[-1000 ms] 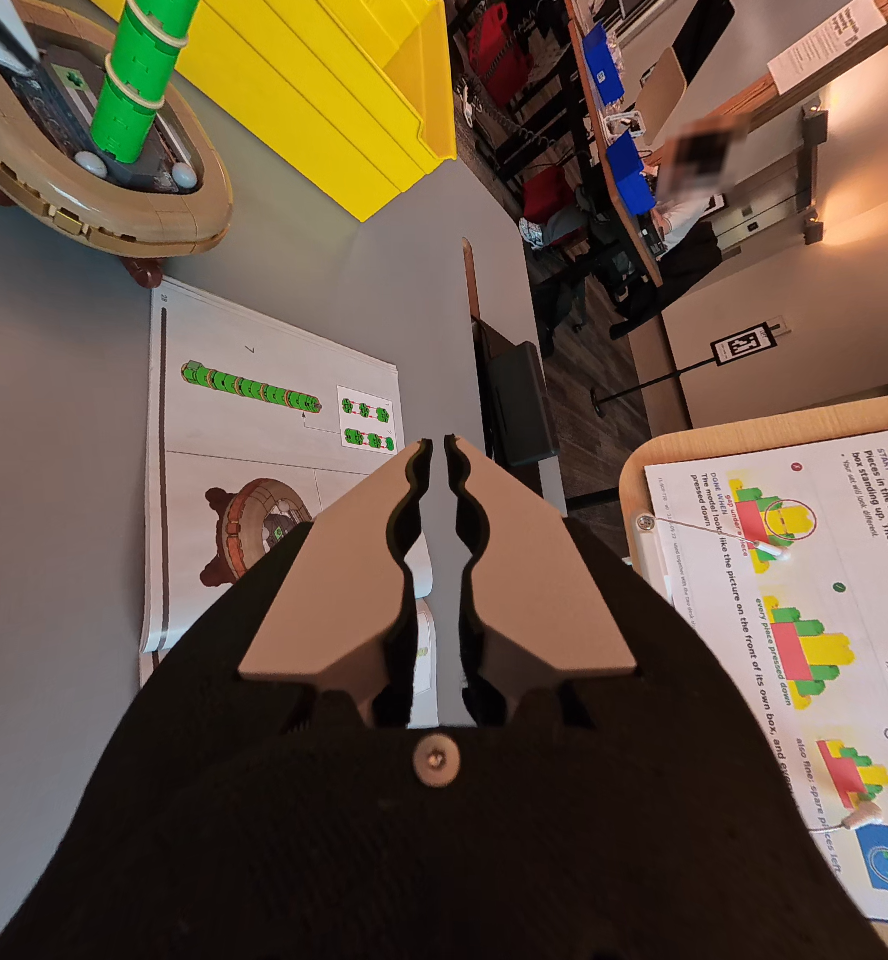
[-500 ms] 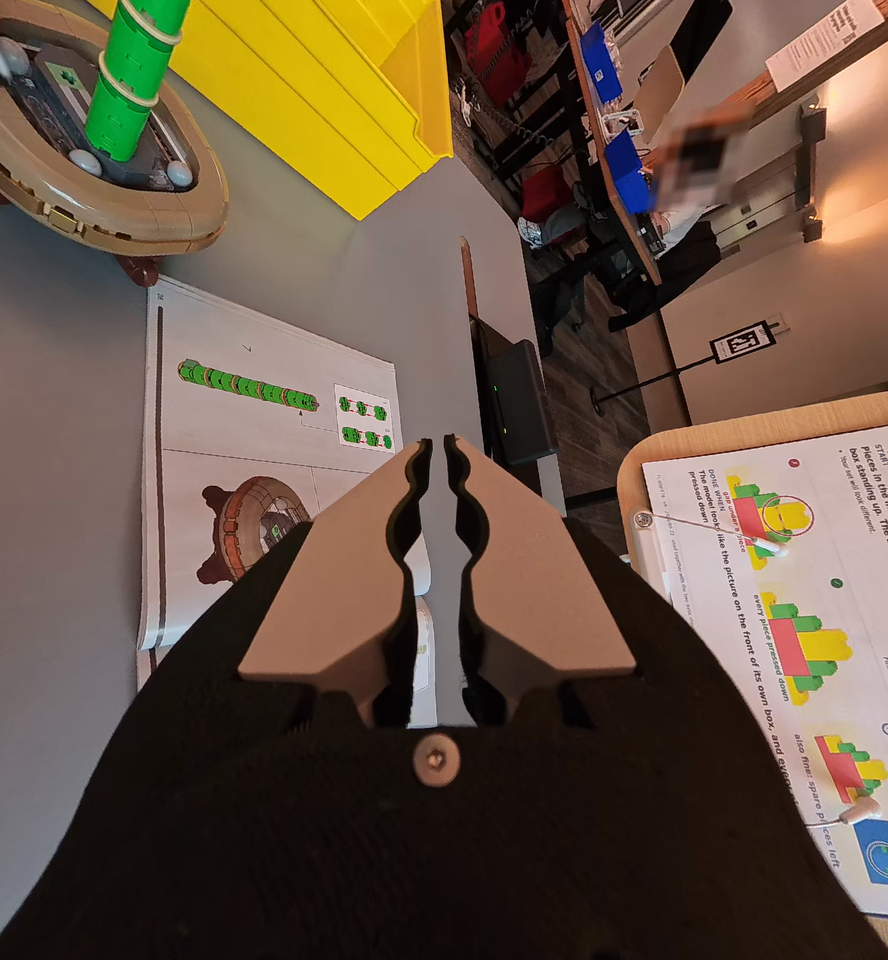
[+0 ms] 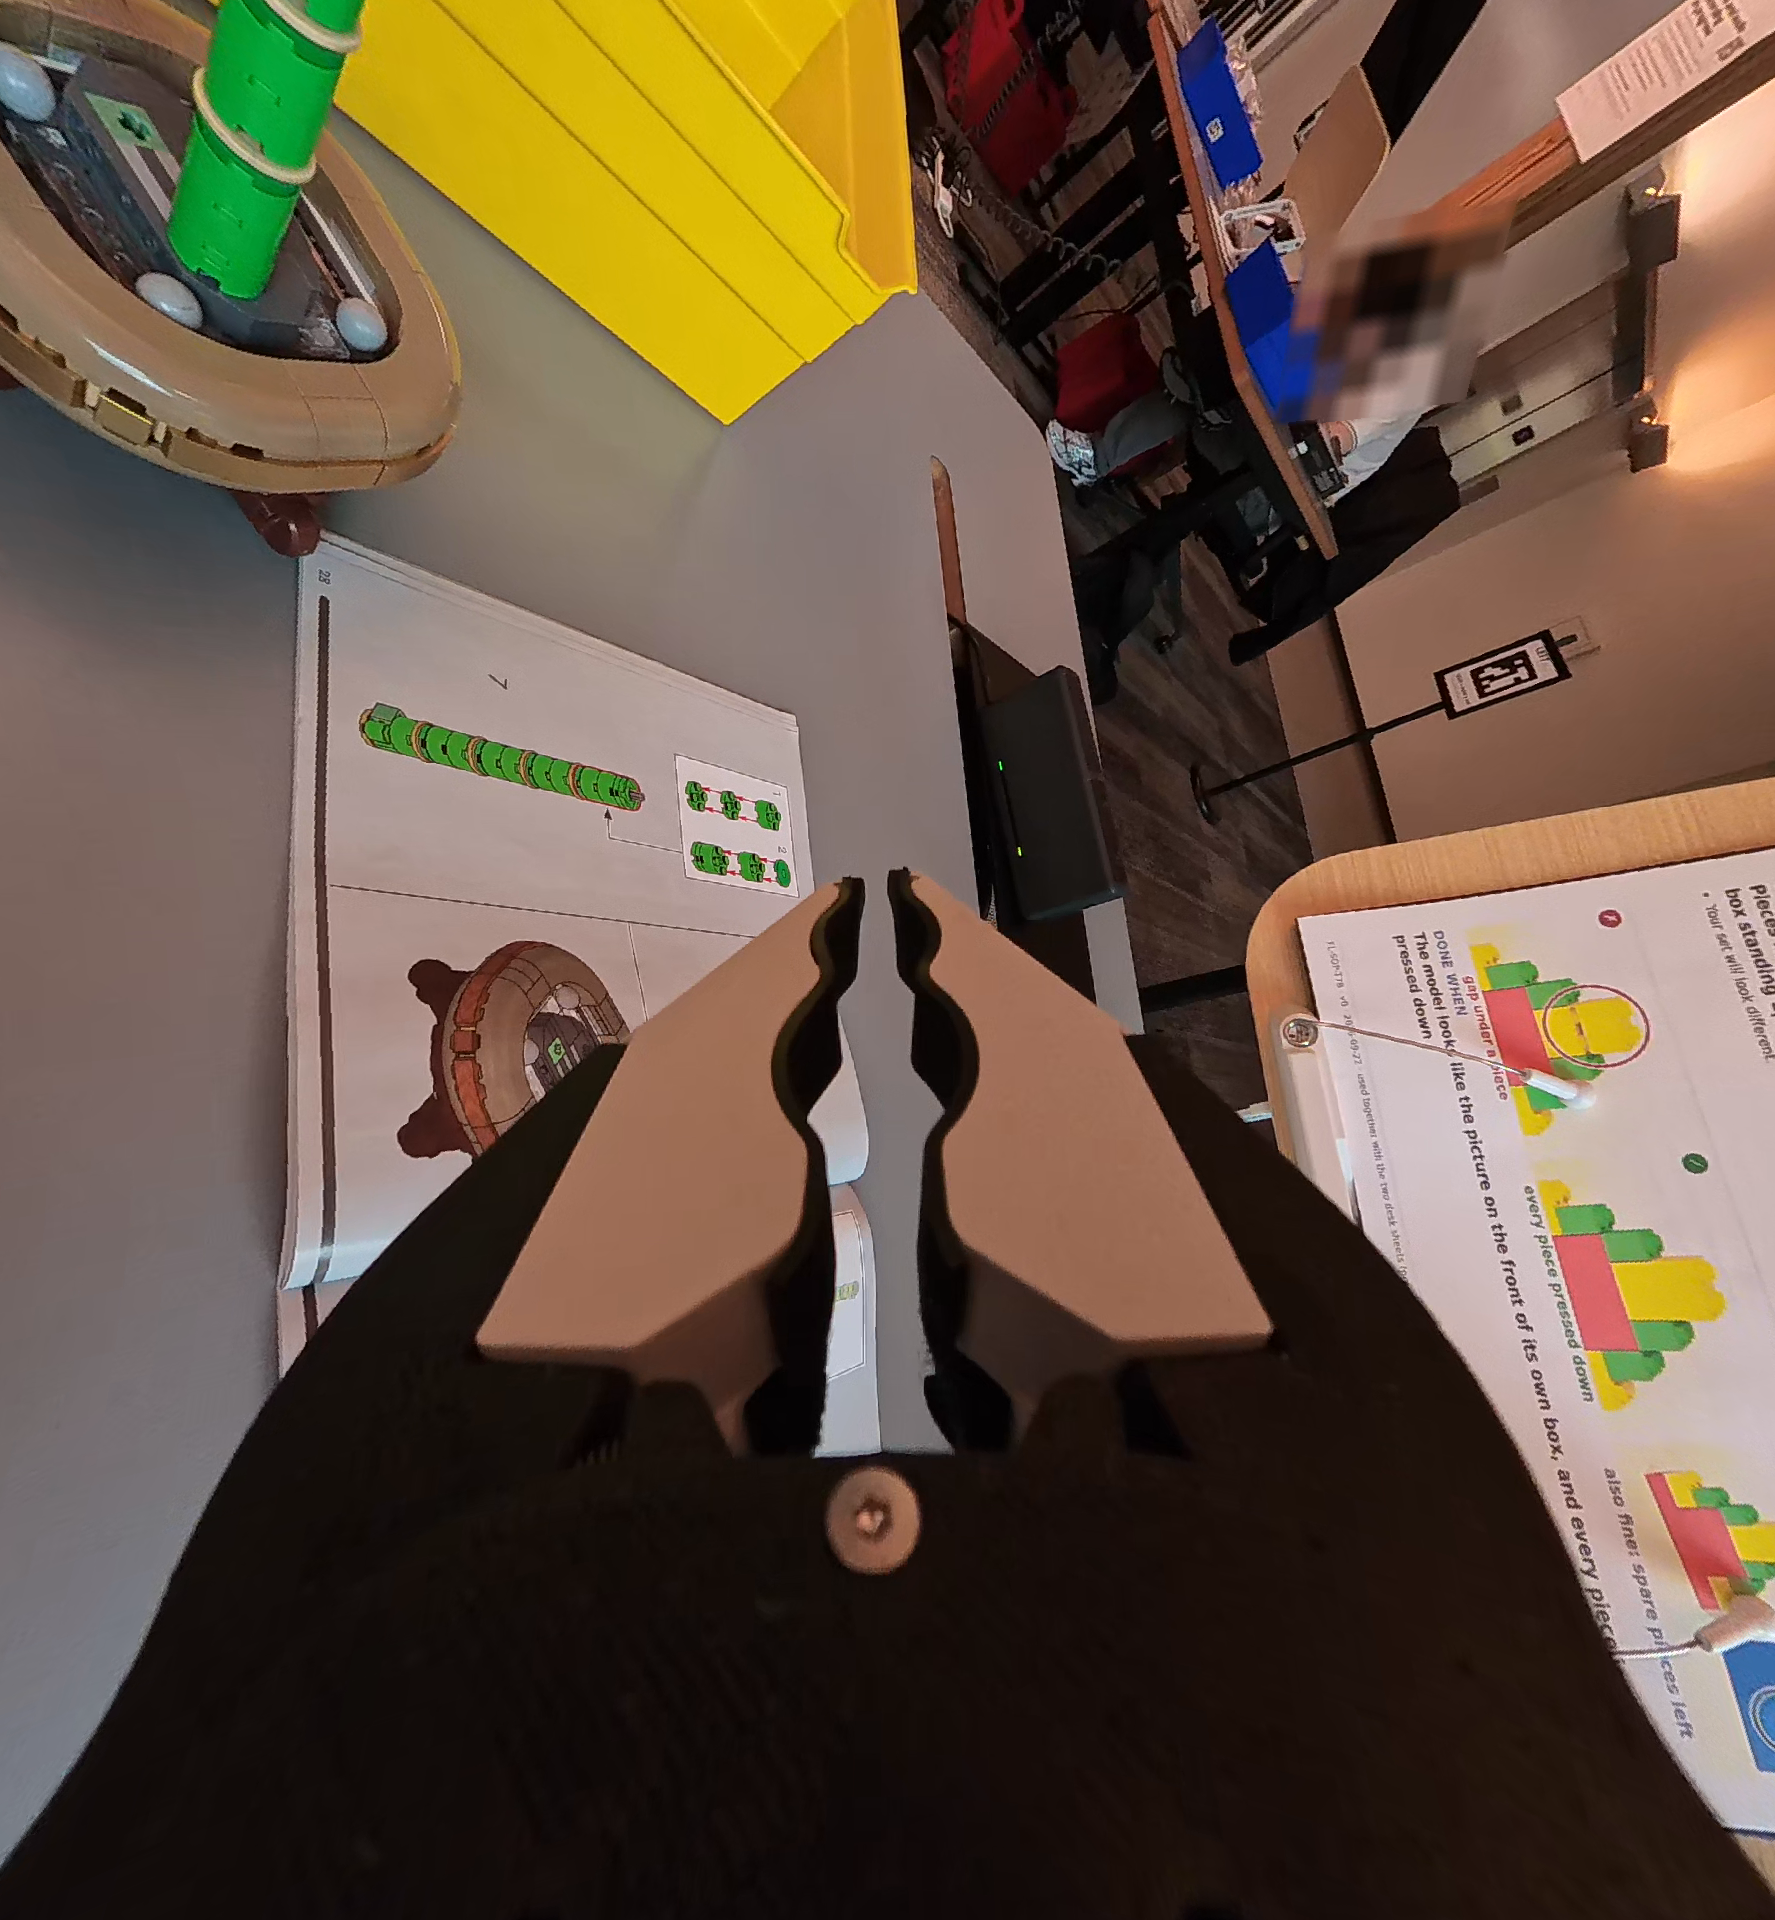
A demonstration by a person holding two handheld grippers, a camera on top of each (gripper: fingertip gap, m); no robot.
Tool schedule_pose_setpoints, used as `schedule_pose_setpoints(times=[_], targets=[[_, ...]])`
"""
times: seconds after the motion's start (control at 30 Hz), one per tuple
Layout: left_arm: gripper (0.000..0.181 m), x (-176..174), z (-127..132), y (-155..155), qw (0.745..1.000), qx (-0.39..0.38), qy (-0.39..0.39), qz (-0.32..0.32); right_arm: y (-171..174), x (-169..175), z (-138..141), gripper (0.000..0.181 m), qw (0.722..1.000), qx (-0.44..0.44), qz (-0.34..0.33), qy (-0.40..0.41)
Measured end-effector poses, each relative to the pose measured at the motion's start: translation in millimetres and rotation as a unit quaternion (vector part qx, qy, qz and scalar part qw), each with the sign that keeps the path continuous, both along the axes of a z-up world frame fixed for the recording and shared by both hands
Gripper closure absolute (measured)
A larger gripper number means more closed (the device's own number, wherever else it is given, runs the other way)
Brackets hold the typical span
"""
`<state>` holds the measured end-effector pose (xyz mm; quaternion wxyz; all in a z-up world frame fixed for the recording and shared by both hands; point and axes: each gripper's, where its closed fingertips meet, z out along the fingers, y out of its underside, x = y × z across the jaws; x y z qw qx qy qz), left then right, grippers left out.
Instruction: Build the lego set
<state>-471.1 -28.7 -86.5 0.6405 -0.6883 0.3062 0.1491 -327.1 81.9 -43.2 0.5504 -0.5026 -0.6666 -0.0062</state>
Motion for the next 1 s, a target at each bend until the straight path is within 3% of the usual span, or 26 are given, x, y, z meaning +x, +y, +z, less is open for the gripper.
schedule_pose_setpoints(times=[0.33, 0.63, 0.8, 1.0], targets=[[0.181, 13, 0, -4, 0.998, 0.022, 0.061, -0.017, -2, 0, -10, 0.175, 1.000, -0.002, -0.001, -0.019], [0.181, 6, 35, -17, 0.994, 0.107, 0.021, -0.005, -18, -10, -33, 0.174, 0.998, -0.003, 0.007, -0.062], [0.181, 2, 44, -22, 0.992, 0.124, -0.013, -0.011, -60, -45, -14, 0.170, 0.988, -0.117, 0.090, 0.052], [0.181, 5, 44, -24, 0.991, 0.130, 0.001, -0.015, -64, -52, -4, 0.171, 0.972, -0.188, 0.060, 0.128]])
